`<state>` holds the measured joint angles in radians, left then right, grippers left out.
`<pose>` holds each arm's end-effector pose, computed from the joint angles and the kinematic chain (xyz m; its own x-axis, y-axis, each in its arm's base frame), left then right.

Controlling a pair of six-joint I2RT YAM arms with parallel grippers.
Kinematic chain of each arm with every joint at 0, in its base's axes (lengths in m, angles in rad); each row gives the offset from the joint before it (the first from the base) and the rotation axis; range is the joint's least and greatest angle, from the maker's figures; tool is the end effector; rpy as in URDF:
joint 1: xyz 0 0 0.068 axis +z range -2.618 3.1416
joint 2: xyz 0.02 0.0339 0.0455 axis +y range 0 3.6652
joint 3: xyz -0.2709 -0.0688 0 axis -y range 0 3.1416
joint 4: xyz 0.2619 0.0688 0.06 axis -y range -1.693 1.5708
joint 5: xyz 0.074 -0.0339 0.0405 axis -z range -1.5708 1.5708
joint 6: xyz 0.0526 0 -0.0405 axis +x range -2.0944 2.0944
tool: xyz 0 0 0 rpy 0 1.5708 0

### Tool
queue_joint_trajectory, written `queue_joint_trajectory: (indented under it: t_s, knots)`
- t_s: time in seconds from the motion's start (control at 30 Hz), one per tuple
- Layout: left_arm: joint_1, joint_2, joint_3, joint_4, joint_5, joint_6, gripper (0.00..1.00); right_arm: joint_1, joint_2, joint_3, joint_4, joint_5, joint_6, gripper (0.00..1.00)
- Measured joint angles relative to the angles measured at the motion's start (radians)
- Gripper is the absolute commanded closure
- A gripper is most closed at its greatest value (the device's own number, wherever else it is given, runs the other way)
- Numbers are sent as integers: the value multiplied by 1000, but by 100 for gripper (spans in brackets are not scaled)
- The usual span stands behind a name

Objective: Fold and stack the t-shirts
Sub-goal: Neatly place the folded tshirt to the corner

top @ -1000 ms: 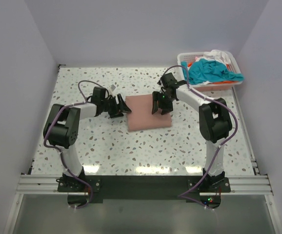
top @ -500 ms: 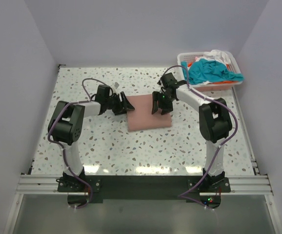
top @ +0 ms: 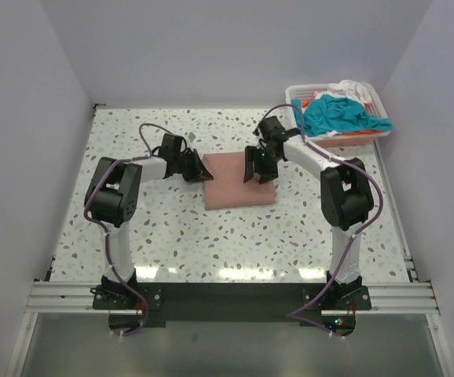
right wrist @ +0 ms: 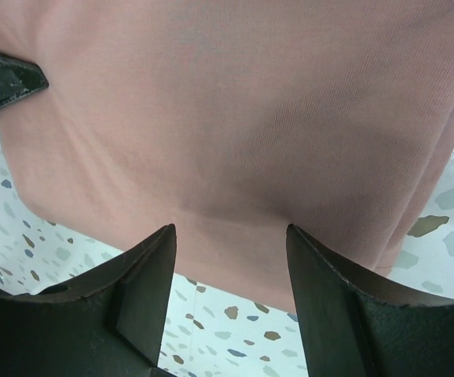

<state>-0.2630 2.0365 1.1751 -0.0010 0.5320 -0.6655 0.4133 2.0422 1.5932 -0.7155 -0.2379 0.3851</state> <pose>0.4135 -0.1390 0.1053 -0.9119 -0.3055 -0.2739 -0.0259 0.7090 -0.7047 0.4112 0.1939 0.1803 -0.9583 -0.0216 -0.2849 -0.1248 0.9287 0.3491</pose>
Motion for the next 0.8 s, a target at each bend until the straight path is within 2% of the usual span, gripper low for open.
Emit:
queue_joint_trajectory:
  t_s: [0.3, 0.53, 0.8]
  knots:
    - [44, 42, 145, -145, -100, 58, 100, 0, 0, 54, -31, 19, 0, 39]
    - [178, 55, 229, -230, -204, 113, 100, 0, 0, 109, -58, 44, -1, 39]
    - [352, 122, 420, -335, -338, 197, 100, 0, 2, 166, -90, 56, -3, 39]
